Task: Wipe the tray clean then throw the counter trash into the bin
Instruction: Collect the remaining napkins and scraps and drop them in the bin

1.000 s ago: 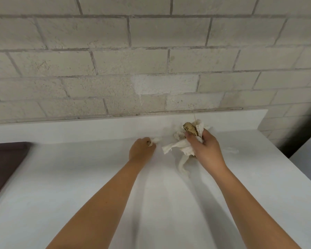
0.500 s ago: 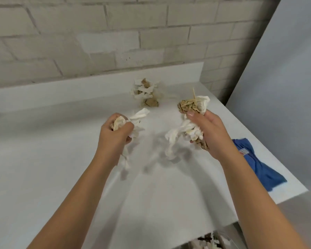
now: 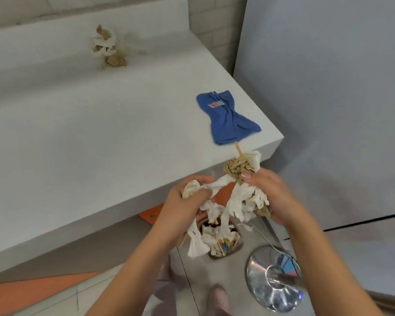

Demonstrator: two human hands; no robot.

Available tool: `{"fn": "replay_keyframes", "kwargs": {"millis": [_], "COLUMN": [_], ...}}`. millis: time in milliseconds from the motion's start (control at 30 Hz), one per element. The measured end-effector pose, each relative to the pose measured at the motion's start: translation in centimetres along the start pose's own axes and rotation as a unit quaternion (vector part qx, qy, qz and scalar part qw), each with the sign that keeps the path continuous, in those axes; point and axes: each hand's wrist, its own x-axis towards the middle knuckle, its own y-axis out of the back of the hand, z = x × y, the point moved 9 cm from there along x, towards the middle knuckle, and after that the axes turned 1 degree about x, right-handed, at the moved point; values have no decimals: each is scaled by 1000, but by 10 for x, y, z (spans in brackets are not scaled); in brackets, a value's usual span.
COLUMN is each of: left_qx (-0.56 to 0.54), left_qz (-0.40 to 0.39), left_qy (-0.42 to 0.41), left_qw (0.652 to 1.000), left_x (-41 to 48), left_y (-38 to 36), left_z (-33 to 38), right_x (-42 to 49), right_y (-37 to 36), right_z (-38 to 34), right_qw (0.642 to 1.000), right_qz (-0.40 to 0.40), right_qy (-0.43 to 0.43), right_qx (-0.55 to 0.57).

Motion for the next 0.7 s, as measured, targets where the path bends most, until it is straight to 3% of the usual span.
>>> {"fn": "replay_keyframes", "kwargs": {"millis": [400, 600, 700], "left_qx": [65, 128, 195], "left_qz": [54, 97, 82], "left_qy": [242, 301, 282], "left_qw": [967, 940, 936], "left_x": [116, 192, 224], "left_y": [-25, -5, -1], "left_z": [-295, -459, -514], "right_x": [30, 76, 93], "right_y": [132, 175, 192], "right_z": [270, 441, 514], "right_qw": [973, 955, 937], "right_qz": [89, 167, 213], "right_qy": [-189, -227, -235], "right_qx": [-93, -89, -145]}}
